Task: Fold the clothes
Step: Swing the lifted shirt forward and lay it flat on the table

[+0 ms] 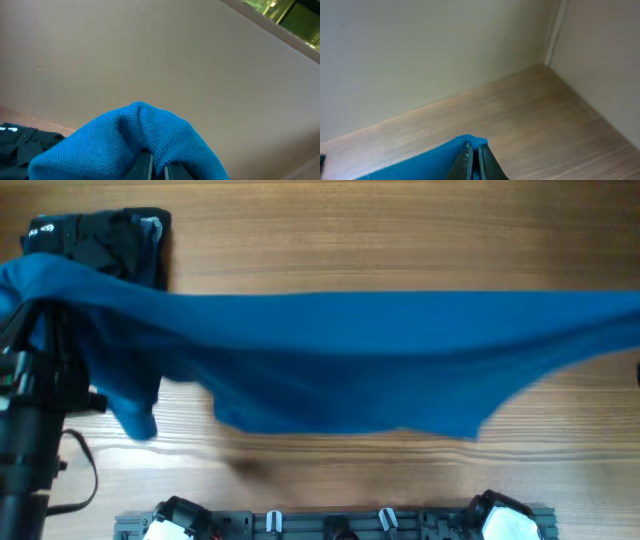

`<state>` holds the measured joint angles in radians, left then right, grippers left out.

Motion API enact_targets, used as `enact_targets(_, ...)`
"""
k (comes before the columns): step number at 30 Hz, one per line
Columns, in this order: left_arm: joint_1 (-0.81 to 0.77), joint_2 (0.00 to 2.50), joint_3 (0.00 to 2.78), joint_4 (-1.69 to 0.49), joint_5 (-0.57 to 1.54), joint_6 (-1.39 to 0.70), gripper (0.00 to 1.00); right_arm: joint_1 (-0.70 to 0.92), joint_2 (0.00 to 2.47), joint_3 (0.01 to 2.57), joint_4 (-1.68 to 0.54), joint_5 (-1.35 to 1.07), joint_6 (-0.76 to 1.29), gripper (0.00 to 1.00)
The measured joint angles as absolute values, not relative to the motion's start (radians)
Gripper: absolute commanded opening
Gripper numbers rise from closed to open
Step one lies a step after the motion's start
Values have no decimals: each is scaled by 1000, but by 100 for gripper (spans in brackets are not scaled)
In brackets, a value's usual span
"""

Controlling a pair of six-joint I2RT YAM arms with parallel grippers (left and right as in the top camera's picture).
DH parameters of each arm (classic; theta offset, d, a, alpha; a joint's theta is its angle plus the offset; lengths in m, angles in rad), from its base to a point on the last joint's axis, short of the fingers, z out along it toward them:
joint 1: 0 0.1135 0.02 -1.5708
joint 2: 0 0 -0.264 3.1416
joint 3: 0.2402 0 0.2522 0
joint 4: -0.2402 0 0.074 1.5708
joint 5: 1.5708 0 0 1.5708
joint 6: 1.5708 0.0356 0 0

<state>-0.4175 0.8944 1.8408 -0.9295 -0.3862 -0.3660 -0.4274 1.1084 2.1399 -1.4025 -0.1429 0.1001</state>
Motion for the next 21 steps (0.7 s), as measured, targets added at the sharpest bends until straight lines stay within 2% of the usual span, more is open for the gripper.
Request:
enact_targets(5,-418,923,1861,-981,-399,-374,4,-427,1154,2179,-1447,-103,100,4)
enact_targets(13,-408,1357,1864,-1124,-450,-471,4,-427,1602,2171,-1515,-108,98,4)
enact_targets(16,-389,1525,1863,-1106,-450,-500,4,-427,1724,2154,-1438,-139,80,4)
enact_targets(21,-383,1736,1863,-948,-453,-514,4,-407,1942,2115,-1206,-187,72,4)
